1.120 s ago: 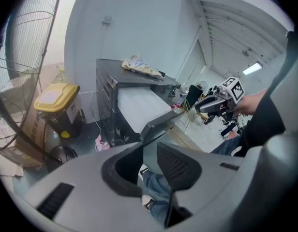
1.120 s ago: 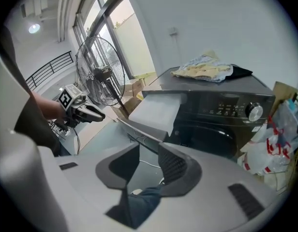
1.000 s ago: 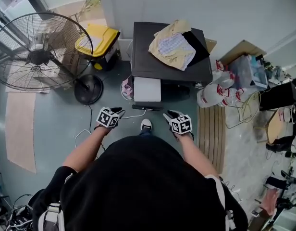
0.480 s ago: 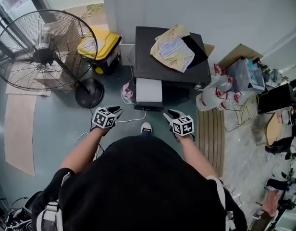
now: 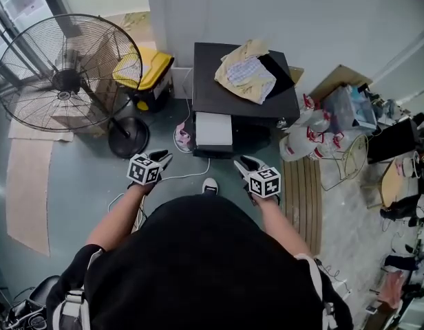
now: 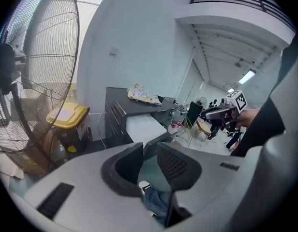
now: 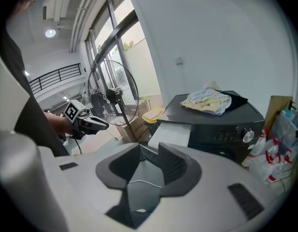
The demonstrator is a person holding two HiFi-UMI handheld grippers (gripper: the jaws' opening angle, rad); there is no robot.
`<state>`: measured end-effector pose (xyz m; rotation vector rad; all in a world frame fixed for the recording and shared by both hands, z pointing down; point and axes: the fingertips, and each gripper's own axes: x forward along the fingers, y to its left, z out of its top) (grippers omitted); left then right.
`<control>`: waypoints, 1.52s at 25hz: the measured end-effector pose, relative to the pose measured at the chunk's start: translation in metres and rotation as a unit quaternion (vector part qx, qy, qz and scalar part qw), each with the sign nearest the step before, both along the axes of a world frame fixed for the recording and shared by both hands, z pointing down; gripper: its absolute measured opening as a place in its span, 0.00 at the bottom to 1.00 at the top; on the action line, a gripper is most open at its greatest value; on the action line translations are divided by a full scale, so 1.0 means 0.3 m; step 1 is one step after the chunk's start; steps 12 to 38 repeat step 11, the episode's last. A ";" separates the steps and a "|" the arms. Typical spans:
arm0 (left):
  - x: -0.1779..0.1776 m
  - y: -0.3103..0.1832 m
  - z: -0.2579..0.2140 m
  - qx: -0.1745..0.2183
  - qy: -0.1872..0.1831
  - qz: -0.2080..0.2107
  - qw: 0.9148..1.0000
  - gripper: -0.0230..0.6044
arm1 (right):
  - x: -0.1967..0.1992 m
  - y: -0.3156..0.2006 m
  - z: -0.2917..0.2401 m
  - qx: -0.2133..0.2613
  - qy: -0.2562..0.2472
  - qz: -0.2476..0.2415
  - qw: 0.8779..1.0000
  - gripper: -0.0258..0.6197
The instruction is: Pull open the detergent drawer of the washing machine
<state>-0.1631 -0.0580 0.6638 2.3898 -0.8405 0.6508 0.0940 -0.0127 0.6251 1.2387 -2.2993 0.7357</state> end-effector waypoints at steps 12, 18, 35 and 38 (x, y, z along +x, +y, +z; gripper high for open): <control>0.012 0.049 -0.098 0.022 0.019 -0.002 1.000 0.19 | -0.018 0.042 -0.077 0.025 -0.012 0.012 1.000 0.23; 0.012 0.049 -0.098 0.022 0.019 -0.002 1.000 0.19 | -0.018 0.042 -0.077 0.025 -0.012 0.012 1.000 0.23; 0.012 0.049 -0.098 0.022 0.019 -0.002 1.000 0.19 | -0.018 0.042 -0.077 0.025 -0.012 0.012 1.000 0.23; 0.012 0.049 -0.098 0.022 0.019 -0.002 1.000 0.19 | -0.018 0.042 -0.077 0.025 -0.012 0.012 1.000 0.23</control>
